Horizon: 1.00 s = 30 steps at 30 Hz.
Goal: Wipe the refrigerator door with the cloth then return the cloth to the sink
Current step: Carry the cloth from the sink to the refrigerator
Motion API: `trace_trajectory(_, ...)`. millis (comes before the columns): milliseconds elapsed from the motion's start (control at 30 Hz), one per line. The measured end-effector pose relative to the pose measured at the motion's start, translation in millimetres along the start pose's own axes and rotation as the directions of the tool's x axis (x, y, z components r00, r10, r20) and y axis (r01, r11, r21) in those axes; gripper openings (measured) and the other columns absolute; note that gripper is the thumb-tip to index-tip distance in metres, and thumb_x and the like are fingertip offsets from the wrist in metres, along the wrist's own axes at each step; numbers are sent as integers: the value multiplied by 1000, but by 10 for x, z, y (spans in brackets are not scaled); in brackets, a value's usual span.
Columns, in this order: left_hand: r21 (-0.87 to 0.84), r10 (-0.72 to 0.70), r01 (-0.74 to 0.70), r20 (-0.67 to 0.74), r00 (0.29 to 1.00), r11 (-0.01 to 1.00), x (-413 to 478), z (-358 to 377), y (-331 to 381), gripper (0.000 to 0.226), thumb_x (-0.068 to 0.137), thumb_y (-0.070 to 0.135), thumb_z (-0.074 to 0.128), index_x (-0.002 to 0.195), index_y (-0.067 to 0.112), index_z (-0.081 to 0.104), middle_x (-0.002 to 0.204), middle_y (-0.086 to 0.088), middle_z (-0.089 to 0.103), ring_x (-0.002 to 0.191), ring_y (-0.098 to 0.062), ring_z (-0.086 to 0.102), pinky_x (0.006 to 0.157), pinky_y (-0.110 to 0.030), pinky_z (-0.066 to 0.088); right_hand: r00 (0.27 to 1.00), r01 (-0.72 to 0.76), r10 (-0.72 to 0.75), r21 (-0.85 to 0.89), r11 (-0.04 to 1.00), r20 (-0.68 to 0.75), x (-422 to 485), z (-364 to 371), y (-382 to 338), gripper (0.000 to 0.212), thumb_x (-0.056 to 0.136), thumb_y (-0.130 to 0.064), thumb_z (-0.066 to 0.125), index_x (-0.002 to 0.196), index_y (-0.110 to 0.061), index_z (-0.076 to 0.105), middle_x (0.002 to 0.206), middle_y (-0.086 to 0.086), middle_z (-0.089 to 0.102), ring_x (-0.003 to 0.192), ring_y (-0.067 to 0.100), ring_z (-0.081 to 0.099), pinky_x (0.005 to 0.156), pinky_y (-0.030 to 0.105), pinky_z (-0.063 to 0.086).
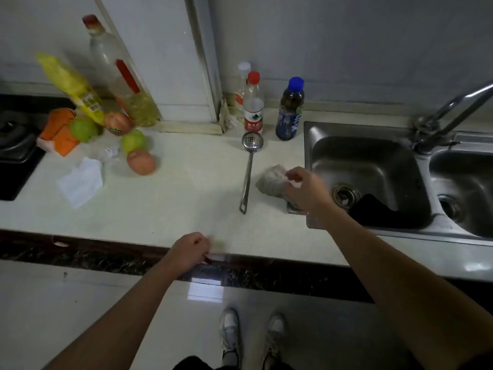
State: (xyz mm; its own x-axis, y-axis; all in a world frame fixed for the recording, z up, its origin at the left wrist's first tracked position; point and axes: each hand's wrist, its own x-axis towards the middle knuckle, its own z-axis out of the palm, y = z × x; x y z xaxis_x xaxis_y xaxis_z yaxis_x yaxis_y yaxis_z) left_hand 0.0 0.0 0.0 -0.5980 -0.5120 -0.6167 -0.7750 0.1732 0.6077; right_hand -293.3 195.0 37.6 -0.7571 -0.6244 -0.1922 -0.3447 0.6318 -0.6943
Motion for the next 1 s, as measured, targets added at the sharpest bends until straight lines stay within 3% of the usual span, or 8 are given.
trace_trajectory(100,14,-19,19,0,1000,1000,98,-8,-10,20,89,29,60,79,15,70,85,-7,75,86,-30,72,79,-43,55,996,1,14,-163,987,90,276,65,82,39,94,-36,67,129,-21,60,118,-2,58,109,22,60,96,37,52)
trace_trajectory(200,3,-67,67,-1,998,998,92,-10,-4,28,89,36,56,79,13,69,84,-7,75,85,-30,72,80,-44,56,980,-64,105,-232,971,169,305,172,148,54,93,-46,69,137,-18,54,125,7,58,117,29,58,103,47,52)
trace_trajectory(367,0,-58,58,-14,998,998,84,-14,9,36,89,43,52,82,12,68,85,-9,75,85,-32,72,82,-48,57,986,-56,98,-284,957,135,307,245,240,70,92,-52,69,149,-20,43,146,9,45,133,31,43,114,48,42)
trace_trajectory(533,10,-53,53,-34,998,999,22,24,-24,34,99,42,51,86,16,69,88,-4,75,86,-27,72,83,-46,56,987,6,63,-432,902,146,286,276,180,66,92,-48,70,144,-16,45,137,9,52,124,29,50,106,44,48)
trace_trajectory(667,-5,-63,63,-55,996,998,-210,89,-134,36,95,47,52,84,17,68,85,-6,74,82,-26,71,79,-43,57,979,-49,109,-322,945,172,-10,293,123,47,93,-43,68,129,-16,53,112,5,61,101,24,61,85,36,52)
trace_trajectory(800,-79,-133,129,-56,989,989,-553,259,-406,23,98,19,52,93,3,68,91,-14,72,71,-21,66,51,-15,46,984,-155,162,-97,983,78,-676,351,86,34,92,-35,66,119,-14,59,97,0,61,89,23,61,75,33,46)
trace_trajectory(900,-106,-197,191,-46,979,976,-857,417,-771,21,99,16,51,96,4,68,90,-12,74,71,-21,68,55,-24,44,987,-160,157,73,984,44,-1254,470,135,27,89,-30,72,110,-15,63,92,0,63,83,20,58,71,31,44)
trace_trajectory(1000,-146,-286,277,-46,957,950,-1222,590,-1177,21,99,16,51,96,5,69,88,-11,75,70,-24,69,58,-27,44,979,-151,126,154,976,161,-1693,617,181,18,87,-26,75,96,-17,63,82,-2,63,74,15,56,62,29,40)
